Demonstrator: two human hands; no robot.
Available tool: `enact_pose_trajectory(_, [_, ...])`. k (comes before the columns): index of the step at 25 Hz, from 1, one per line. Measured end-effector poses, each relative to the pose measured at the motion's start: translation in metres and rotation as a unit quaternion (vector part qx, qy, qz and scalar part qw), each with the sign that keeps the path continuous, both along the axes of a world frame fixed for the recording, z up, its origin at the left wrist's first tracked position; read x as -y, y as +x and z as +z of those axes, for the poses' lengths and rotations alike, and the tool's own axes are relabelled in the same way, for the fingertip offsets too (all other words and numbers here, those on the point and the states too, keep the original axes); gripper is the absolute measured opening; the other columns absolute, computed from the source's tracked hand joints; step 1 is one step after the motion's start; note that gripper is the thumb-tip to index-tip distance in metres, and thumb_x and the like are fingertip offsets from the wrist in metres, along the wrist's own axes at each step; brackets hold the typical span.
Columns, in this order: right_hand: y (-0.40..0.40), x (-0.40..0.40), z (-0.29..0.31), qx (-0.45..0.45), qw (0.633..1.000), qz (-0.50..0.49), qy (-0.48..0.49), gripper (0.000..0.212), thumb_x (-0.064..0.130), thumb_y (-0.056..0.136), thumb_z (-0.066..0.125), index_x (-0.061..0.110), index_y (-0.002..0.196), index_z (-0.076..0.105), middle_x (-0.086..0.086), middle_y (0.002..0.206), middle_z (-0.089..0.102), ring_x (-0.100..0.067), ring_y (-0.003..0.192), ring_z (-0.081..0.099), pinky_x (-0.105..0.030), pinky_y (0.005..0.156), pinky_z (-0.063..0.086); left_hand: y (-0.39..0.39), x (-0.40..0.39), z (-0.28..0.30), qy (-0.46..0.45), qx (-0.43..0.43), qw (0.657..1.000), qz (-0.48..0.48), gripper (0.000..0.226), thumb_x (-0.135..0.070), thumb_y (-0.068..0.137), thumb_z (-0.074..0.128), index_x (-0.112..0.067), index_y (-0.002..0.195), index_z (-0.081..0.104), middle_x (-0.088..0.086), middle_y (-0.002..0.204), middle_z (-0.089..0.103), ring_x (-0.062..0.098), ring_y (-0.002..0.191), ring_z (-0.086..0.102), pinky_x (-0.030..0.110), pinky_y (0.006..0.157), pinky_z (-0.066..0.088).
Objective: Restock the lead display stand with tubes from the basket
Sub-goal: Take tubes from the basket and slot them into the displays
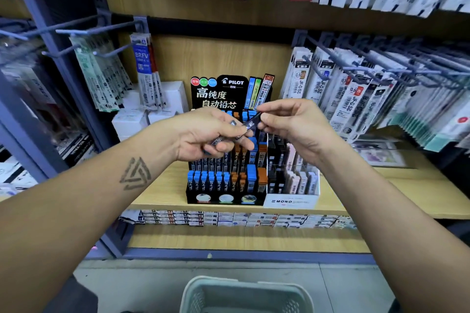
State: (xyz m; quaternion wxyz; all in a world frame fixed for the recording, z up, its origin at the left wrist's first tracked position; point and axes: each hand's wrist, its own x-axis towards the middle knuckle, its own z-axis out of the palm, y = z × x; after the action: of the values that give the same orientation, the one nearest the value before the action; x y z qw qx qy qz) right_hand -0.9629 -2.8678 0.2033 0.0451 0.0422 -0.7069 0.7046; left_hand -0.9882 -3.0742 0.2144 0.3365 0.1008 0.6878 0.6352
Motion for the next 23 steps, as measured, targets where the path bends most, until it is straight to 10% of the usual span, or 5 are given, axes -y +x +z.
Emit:
enact_pose_trajectory(6, [0.015, -0.031, 0.002, 0.019, 0.999, -0.012, -0.043, 0.023, -0.009, 0.082, 0.07, -0.006, 0.105, 0.069, -0.019, 0.084, 0.072, -0.022, 0.072, 0.071, -0.025, 0.07, 0.059, -0.003, -0.027, -0.006, 0.014, -0.043, 0.998, 0.04, 0.02, -0.011, 0.098, 0.061, 0.004, 0.11, 0.063, 0.025, 0.094, 0.072, 0.005, 0.034, 0.033, 0.013, 0.03, 0.021])
enact_pose_trajectory(23, [-0.005, -0.078, 0.005, -0.099, 0.913, -0.194, 0.343, 0.012, 0.009, 0.083, 0.08, 0.015, 0.093, 0.076, 0.004, 0.077, 0.07, -0.005, 0.071, 0.065, -0.013, 0.071, 0.052, -0.014, -0.078, -0.005, -0.077, -0.204, 0.961, 0.17, 0.013, 0.003, 0.094, 0.055, 0.001, 0.09, 0.068, 0.015, 0.072, 0.072, 0.011, 0.039, 0.033, 0.016, 0.035, 0.024])
